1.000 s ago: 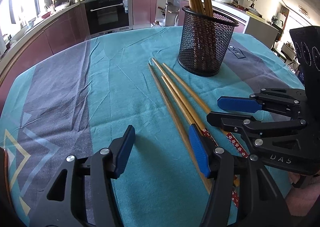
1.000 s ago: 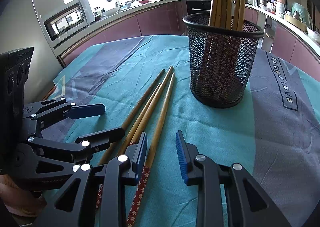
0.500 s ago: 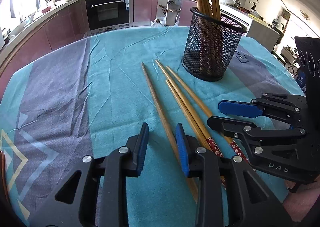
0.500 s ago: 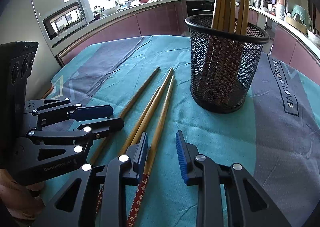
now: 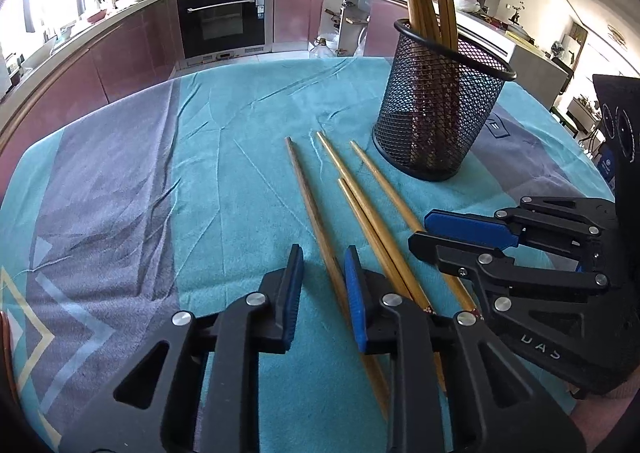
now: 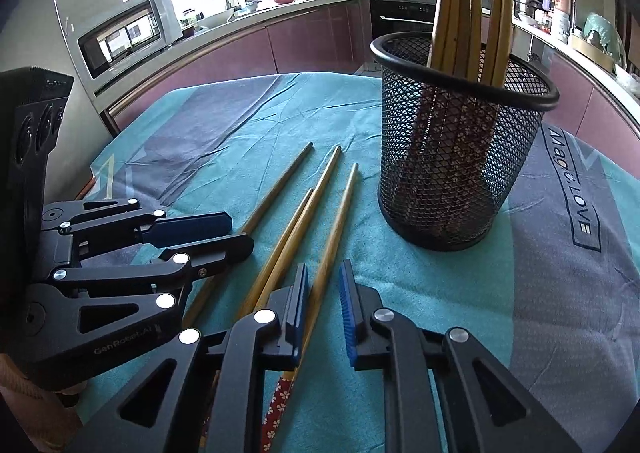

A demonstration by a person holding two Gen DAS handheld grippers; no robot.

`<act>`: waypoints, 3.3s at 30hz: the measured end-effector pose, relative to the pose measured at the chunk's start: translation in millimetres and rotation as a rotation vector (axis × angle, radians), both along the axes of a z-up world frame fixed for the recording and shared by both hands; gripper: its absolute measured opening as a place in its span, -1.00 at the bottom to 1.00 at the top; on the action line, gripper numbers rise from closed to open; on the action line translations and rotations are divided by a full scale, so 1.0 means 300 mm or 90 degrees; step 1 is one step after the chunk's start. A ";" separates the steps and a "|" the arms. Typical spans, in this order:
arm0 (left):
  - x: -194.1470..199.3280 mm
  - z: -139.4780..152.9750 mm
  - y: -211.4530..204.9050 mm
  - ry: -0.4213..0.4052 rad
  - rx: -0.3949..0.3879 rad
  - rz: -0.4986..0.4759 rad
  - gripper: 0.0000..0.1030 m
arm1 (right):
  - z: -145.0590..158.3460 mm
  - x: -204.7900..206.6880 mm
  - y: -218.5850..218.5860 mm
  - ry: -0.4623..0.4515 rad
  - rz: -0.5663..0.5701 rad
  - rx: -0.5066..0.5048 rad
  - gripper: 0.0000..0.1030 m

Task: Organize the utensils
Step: 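Close the left gripper on a chopstick while the right gripper grasps another, then raise both chopsticks upright and move them above the mesh cup, then lower both chopsticks into the mesh cup and open both grippers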

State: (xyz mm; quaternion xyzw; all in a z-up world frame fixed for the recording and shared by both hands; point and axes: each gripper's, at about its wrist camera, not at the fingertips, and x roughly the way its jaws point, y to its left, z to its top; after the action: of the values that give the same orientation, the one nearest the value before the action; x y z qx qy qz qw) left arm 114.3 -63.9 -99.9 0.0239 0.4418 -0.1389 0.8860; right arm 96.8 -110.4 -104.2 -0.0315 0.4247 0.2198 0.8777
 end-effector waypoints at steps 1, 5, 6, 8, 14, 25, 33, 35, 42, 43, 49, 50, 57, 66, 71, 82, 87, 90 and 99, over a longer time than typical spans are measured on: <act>0.001 0.001 -0.002 0.000 -0.002 0.000 -0.63 | 0.000 0.002 0.001 0.000 -0.001 0.001 -0.78; 0.001 -0.001 -0.009 0.000 -0.002 0.000 -0.71 | -0.002 0.006 -0.004 0.003 -0.003 0.008 -0.82; 0.000 -0.002 -0.011 0.001 -0.004 0.000 -0.73 | -0.002 0.006 -0.008 0.004 -0.004 0.010 -0.84; -0.002 -0.003 -0.012 0.001 -0.006 0.000 -0.77 | -0.002 0.007 -0.016 0.006 -0.007 0.015 -0.88; -0.006 -0.003 -0.011 0.004 -0.014 0.004 -0.79 | -0.001 0.007 -0.025 0.009 -0.008 0.022 -0.89; -0.025 0.025 0.001 -0.005 -0.029 0.002 -0.82 | 0.041 -0.029 -0.078 -0.001 -0.001 0.061 -0.90; -0.049 0.073 0.018 -0.024 -0.045 -0.003 -0.83 | 0.084 -0.070 -0.104 -0.013 0.017 0.098 -0.90; -0.056 0.088 0.020 -0.030 -0.049 -0.005 -0.83 | 0.099 -0.081 -0.108 -0.020 0.020 0.103 -0.90; -0.085 0.151 0.038 -0.053 -0.070 -0.018 -0.84 | 0.163 -0.114 -0.150 -0.049 0.024 0.134 -0.90; -0.088 0.160 0.042 -0.056 -0.073 -0.020 -0.84 | 0.172 -0.116 -0.158 -0.054 0.022 0.136 -0.90; -0.102 0.222 0.065 -0.075 -0.100 -0.029 -0.84 | 0.223 -0.116 -0.209 -0.079 0.009 0.156 -0.90; -0.101 0.232 0.067 -0.076 -0.104 -0.031 -0.84 | 0.230 -0.116 -0.215 -0.083 0.006 0.159 -0.90; -0.100 0.306 0.071 -0.097 -0.140 -0.053 -0.84 | 0.293 -0.111 -0.261 -0.122 -0.007 0.171 -0.90; -0.067 0.427 0.036 -0.137 -0.186 -0.079 -0.85 | 0.386 -0.084 -0.327 -0.173 -0.025 0.186 -0.90; -0.058 0.482 0.019 -0.159 -0.196 -0.090 -0.85 | 0.426 -0.061 -0.356 -0.194 -0.028 0.194 -0.90; -0.049 0.579 0.024 -0.202 -0.214 -0.102 -0.85 | 0.513 -0.042 -0.376 -0.236 -0.020 0.202 -0.90; -0.051 0.615 0.018 -0.214 -0.217 -0.112 -0.85 | 0.540 -0.035 -0.382 -0.249 -0.017 0.205 -0.90; -0.047 0.628 0.007 -0.217 -0.218 -0.119 -0.85 | 0.546 -0.025 -0.384 -0.253 -0.018 0.205 -0.90; -0.022 0.658 -0.007 -0.230 -0.222 -0.124 -0.85 | 0.573 -0.004 -0.412 -0.267 -0.029 0.213 -0.90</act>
State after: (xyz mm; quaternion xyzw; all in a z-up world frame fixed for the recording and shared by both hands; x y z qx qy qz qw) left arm 107.8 -65.9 97.5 -0.0620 0.2415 -0.2909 0.9237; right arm 95.6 -233.9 67.7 0.0788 0.1920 0.2558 0.9442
